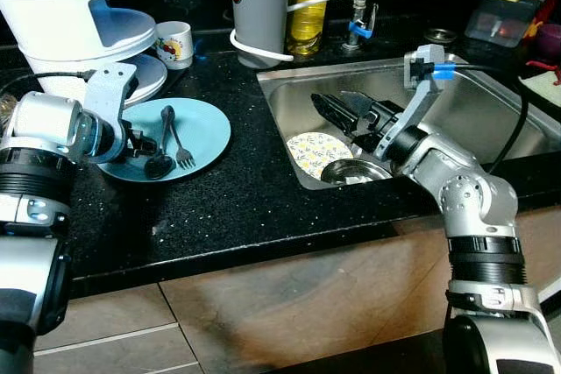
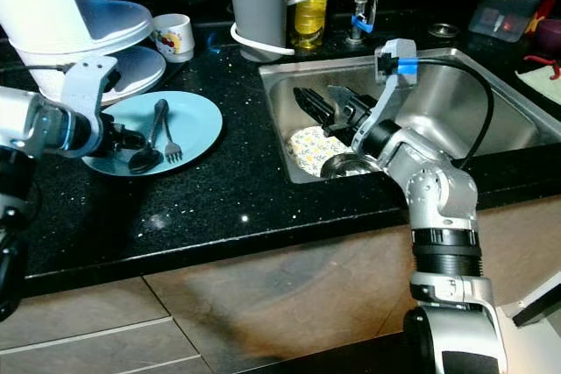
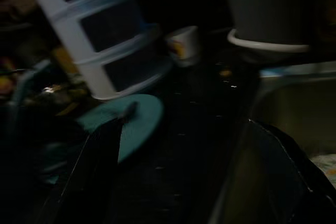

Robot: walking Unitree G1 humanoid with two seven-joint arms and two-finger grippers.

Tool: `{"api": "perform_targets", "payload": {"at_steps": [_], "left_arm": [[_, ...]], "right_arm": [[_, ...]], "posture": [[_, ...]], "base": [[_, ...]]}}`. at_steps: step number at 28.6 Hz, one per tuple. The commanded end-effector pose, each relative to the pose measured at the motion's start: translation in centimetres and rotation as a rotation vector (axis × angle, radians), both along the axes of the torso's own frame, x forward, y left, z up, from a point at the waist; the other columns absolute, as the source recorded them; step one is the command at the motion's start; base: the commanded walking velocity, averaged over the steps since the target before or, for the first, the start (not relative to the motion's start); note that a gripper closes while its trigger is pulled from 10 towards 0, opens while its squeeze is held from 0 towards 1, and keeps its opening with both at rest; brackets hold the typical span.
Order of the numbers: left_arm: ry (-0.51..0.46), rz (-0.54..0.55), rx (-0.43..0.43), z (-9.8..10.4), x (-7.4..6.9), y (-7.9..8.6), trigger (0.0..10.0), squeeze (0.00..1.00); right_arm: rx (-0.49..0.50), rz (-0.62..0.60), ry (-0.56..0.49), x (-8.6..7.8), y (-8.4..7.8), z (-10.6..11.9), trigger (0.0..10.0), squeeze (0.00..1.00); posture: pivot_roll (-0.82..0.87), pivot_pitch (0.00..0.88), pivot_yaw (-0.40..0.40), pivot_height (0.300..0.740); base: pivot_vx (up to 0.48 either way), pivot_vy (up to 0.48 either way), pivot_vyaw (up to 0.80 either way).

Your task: Kitchen organization

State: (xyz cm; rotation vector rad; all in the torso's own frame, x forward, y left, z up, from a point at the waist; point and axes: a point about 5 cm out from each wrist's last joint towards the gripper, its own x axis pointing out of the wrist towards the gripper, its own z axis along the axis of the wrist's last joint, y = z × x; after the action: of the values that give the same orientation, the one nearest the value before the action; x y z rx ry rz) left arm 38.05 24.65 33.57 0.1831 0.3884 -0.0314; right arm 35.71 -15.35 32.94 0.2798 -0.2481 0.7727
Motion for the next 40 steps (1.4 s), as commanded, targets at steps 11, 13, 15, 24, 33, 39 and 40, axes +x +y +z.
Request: {"api": "perform_targets", "payload": {"at_steps": [11, 13, 15, 24, 33, 39, 40], "left_arm": [[-0.1, -0.061, -0.215, 0.6, 0.1, -1.2, 10.0, 0.0], [-0.085, -0.064, -0.219, 0.0, 0.3, -1.5, 10.0, 0.0], [-0.071, -0.05, -0.174, -0.7, 0.4, -1.3, 10.0, 0.0], [-0.033, -0.005, -0.042, -1.4, 0.0, -0.1, 10.0, 0.0], [0.003, -0.013, -0.046, -2.7, 0.1, 0.2, 10.0, 0.0], [0.026, -0.026, -0.054, -3.3, 0.2, -0.1, 8.4, 0.0], [0.03, -0.034, -0.045, -3.4, 0.2, -0.2, 4.9, 0.0]], "right_arm": [[0.018, 0.098, -0.024, -1.4, 0.4, 0.3, 10.0, 0.0], [0.009, 0.1, -0.018, -1.4, 0.4, 0.2, 10.0, 0.0], [0.002, 0.104, -0.007, -1.5, 0.4, 0.1, 10.0, 0.0], [-0.048, 0.14, 0.025, -1.8, 0.7, -0.4, 10.0, 0.0], [-0.051, 0.136, 0.046, -1.5, 0.7, -0.6, 10.0, 0.0], [-0.052, 0.129, 0.058, -1.5, 0.6, -0.8, 10.0, 0.0], [-0.05, 0.127, 0.062, -1.5, 0.6, -0.8, 10.0, 0.0]], "posture": [[0.03, 0.157, 0.043, 0.74], [0.03, 0.156, 0.043, 0.74], [0.03, 0.16, 0.044, 0.74], [0.04, 0.166, 0.047, 0.74], [0.05, 0.176, 0.047, 0.74], [0.04, 0.176, 0.049, 0.74], [0.04, 0.174, 0.052, 0.74]], "base": [[0.0, 0.0, 0.0], [0.0, 0.0, 0.0], [0.0, 0.0, 0.0], [0.0, 0.0, 0.0], [0.0, 0.0, 0.0], [0.0, 0.0, 0.0], [0.0, 0.0, 0.0]]}}
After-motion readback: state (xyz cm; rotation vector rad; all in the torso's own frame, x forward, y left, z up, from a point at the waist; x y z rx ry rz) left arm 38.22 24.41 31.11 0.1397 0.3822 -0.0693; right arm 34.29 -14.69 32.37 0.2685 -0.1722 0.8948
